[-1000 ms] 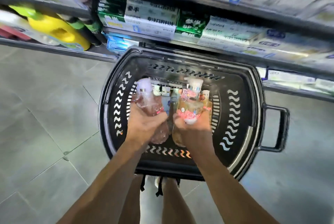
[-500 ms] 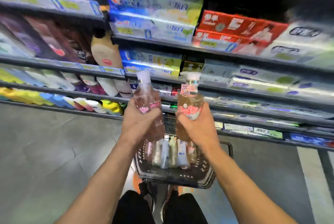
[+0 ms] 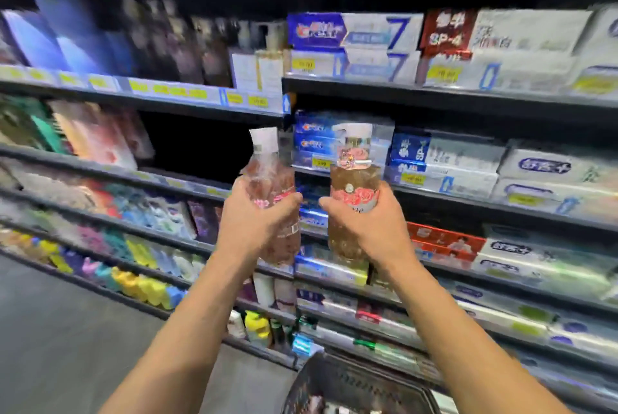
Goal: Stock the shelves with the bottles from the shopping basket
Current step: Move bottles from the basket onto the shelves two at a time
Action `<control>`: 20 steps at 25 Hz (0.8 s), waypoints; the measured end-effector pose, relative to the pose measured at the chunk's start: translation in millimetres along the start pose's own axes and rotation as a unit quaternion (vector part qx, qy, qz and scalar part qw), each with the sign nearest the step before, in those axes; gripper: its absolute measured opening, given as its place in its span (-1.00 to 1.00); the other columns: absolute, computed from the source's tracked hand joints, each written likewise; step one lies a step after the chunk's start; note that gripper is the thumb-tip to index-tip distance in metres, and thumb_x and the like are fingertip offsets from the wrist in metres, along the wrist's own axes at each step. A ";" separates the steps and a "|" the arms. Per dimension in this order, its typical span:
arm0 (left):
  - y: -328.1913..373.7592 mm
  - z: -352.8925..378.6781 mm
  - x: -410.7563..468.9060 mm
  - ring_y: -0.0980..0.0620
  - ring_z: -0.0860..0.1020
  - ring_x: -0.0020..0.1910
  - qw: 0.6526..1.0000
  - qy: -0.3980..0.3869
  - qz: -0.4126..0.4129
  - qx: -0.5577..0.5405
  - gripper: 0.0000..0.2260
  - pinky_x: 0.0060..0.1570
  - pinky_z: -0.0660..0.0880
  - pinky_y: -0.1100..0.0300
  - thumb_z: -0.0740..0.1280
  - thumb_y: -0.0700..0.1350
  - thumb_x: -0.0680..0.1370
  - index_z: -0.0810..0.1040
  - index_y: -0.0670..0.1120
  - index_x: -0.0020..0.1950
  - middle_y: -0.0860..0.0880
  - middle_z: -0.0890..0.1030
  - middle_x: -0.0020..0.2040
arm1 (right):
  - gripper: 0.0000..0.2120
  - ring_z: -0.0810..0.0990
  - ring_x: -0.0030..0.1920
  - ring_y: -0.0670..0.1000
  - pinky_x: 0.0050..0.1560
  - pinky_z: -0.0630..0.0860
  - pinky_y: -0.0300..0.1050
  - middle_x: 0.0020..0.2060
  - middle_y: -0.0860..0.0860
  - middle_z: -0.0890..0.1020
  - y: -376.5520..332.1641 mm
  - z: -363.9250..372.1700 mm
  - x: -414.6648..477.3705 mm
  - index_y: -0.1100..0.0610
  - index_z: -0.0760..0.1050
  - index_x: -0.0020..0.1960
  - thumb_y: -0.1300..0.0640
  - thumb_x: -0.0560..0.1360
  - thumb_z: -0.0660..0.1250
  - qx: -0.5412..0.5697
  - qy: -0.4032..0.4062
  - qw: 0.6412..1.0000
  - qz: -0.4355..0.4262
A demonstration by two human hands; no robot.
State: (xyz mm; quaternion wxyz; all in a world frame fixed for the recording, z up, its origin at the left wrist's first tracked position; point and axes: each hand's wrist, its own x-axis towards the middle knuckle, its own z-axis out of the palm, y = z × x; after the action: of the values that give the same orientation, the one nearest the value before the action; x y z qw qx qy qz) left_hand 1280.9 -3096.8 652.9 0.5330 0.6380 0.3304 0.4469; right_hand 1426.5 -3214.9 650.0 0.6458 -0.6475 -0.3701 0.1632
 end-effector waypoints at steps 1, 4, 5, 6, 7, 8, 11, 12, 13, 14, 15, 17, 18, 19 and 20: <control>19.0 -9.2 4.4 0.11 0.66 -0.10 1.000 0.016 0.017 -0.004 -0.50 0.02 0.58 0.10 0.57 0.02 0.23 0.58 -0.01 0.14 0.03 0.71 -0.03 | -0.62 0.62 -0.27 -0.29 -0.23 0.50 -0.41 -0.19 -0.16 0.67 -15.0 2.8 7.2 -0.03 0.50 0.01 0.11 0.35 0.65 0.014 -0.016 1.000 -0.016; 67.2 -40.7 15.5 0.11 0.64 -0.13 0.997 0.049 0.066 0.003 -0.45 -0.01 0.55 0.10 0.58 0.04 0.21 0.57 -0.04 0.15 0.02 0.69 -0.05 | -0.65 0.62 -0.30 -0.12 -0.23 0.54 -0.19 -0.26 -0.11 0.67 -52.3 20.3 24.6 0.02 0.52 0.00 0.18 0.37 0.64 0.055 -0.063 0.995 -0.059; 78.6 -51.1 18.6 0.09 0.65 -0.11 0.996 0.055 0.073 0.011 -0.46 0.00 0.55 0.09 0.57 0.07 0.19 0.57 -0.02 0.13 0.02 0.69 -0.05 | -0.65 0.62 -0.29 -0.11 -0.20 0.54 -0.15 -0.27 -0.10 0.68 -61.4 28.8 28.2 0.03 0.53 0.01 0.17 0.36 0.64 0.060 -0.070 0.993 -0.067; 87.5 -61.7 21.1 0.08 0.66 -0.10 0.995 0.062 0.081 0.017 -0.47 0.02 0.56 0.07 0.57 0.09 0.18 0.57 0.00 0.11 0.02 0.70 -0.05 | -0.63 0.63 -0.27 -0.11 -0.17 0.55 -0.15 -0.25 -0.10 0.68 -70.6 37.9 30.5 0.04 0.53 0.02 0.13 0.33 0.64 0.066 -0.075 0.992 -0.076; 94.4 -75.3 23.8 0.09 0.66 -0.09 0.993 0.071 0.087 0.020 -0.48 0.02 0.57 0.07 0.57 0.08 0.19 0.57 0.01 0.09 0.03 0.70 -0.05 | -0.60 0.63 -0.25 -0.12 -0.15 0.55 -0.17 -0.23 -0.09 0.69 -80.4 49.4 33.0 0.06 0.53 0.04 0.09 0.30 0.64 0.073 -0.079 0.990 -0.088; 101.0 -88.1 24.7 0.12 0.67 -0.09 0.993 0.078 0.090 0.020 -0.50 0.01 0.57 0.09 0.57 0.05 0.21 0.56 0.02 0.10 0.04 0.71 -0.05 | -0.56 0.63 -0.25 -0.13 -0.15 0.54 -0.19 -0.22 -0.09 0.69 -89.6 61.6 35.0 0.06 0.53 0.05 0.05 0.26 0.62 0.079 -0.084 0.989 -0.093; 110.0 -133.9 29.8 0.33 0.63 -0.15 0.991 0.079 0.108 0.028 -0.53 -0.02 0.56 0.23 0.61 -0.09 0.30 0.56 -0.07 0.14 0.06 0.67 -0.06 | -0.54 0.66 -0.20 -0.13 -0.11 0.56 -0.19 -0.18 -0.10 0.71 -111.0 104.9 38.8 0.00 0.54 0.06 -0.02 0.23 0.61 0.077 -0.107 0.985 -0.108; 109.8 -151.1 33.0 0.36 0.62 -0.14 0.990 0.080 0.111 0.036 -0.55 0.01 0.58 0.25 0.62 -0.13 0.33 0.56 -0.08 0.15 0.06 0.66 -0.06 | -0.52 0.68 -0.16 -0.12 -0.08 0.59 -0.16 -0.15 -0.11 0.72 -117.0 121.0 38.8 -0.02 0.55 0.07 -0.06 0.22 0.62 0.071 -0.113 0.985 -0.114; 108.1 -169.4 37.7 0.30 0.64 -0.10 0.990 0.077 0.108 0.040 -0.55 0.07 0.61 0.15 0.61 -0.13 0.34 0.56 -0.06 0.16 0.06 0.67 -0.06 | -0.48 0.69 -0.12 -0.10 -0.04 0.61 -0.13 -0.11 -0.10 0.72 -120.3 138.8 39.8 -0.04 0.55 0.09 -0.11 0.20 0.62 0.063 -0.116 0.984 -0.121; 105.7 -185.5 42.6 0.19 0.67 -0.07 0.991 0.075 0.103 0.036 -0.54 0.12 0.61 0.01 0.61 -0.09 0.32 0.57 -0.02 0.17 0.03 0.70 -0.05 | -0.46 0.70 -0.10 -0.09 0.00 0.62 -0.10 -0.09 -0.08 0.72 -123.0 154.5 40.6 -0.04 0.55 0.10 -0.14 0.20 0.61 0.059 -0.116 0.983 -0.126; 102.4 -202.1 49.1 0.09 0.69 -0.04 0.992 0.075 0.098 0.036 -0.53 0.15 0.60 -0.08 0.60 -0.05 0.29 0.57 0.03 0.16 0.02 0.71 -0.04 | -0.47 0.70 -0.09 -0.08 0.01 0.63 -0.09 -0.09 -0.07 0.72 -124.7 170.7 41.9 -0.03 0.56 0.11 -0.12 0.20 0.62 0.060 -0.116 0.983 -0.128; 97.3 -241.4 66.3 0.02 0.67 0.04 0.991 0.073 0.102 0.051 -0.56 0.21 0.55 -0.14 0.59 0.02 0.26 0.58 0.13 0.10 0.05 0.72 -0.05 | -0.52 0.70 -0.10 -0.08 0.03 0.62 -0.08 -0.10 -0.08 0.72 -128.2 212.1 44.7 -0.02 0.55 0.10 -0.04 0.26 0.63 0.061 -0.119 0.983 -0.126; 96.5 -260.8 76.8 0.01 0.66 0.07 0.991 0.069 0.103 0.055 -0.58 0.23 0.53 -0.12 0.59 0.04 0.26 0.58 0.16 0.08 0.04 0.72 -0.06 | -0.53 0.70 -0.09 -0.08 0.02 0.62 -0.08 -0.10 -0.08 0.72 -131.2 233.8 45.6 -0.02 0.55 0.10 -0.03 0.27 0.63 0.059 -0.119 0.983 -0.125; 96.5 -280.2 87.4 0.01 0.66 0.05 0.991 0.066 0.105 0.054 -0.59 0.20 0.54 -0.10 0.59 0.04 0.26 0.58 0.15 0.06 0.01 0.72 -0.06 | -0.53 0.70 -0.10 -0.09 0.01 0.61 -0.10 -0.11 -0.09 0.72 -133.7 255.9 47.3 -0.02 0.55 0.10 -0.05 0.26 0.63 0.057 -0.117 0.984 -0.124; 96.8 -298.8 97.1 0.03 0.67 -0.02 0.991 0.058 0.110 0.049 -0.59 0.12 0.57 -0.08 0.58 0.01 0.26 0.58 0.11 0.06 -0.03 0.71 -0.05 | -0.52 0.70 -0.10 -0.10 -0.01 0.60 -0.13 -0.11 -0.09 0.72 -136.7 278.2 48.7 0.00 0.56 0.10 -0.07 0.25 0.62 0.056 -0.115 0.984 -0.126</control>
State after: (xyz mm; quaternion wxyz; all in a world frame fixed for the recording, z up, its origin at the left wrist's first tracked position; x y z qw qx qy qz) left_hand 1037.0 -2915.4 778.2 0.4284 0.6692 0.3095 0.5223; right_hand 1230.8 -2997.0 762.5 0.6497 -0.5351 -0.5109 0.1750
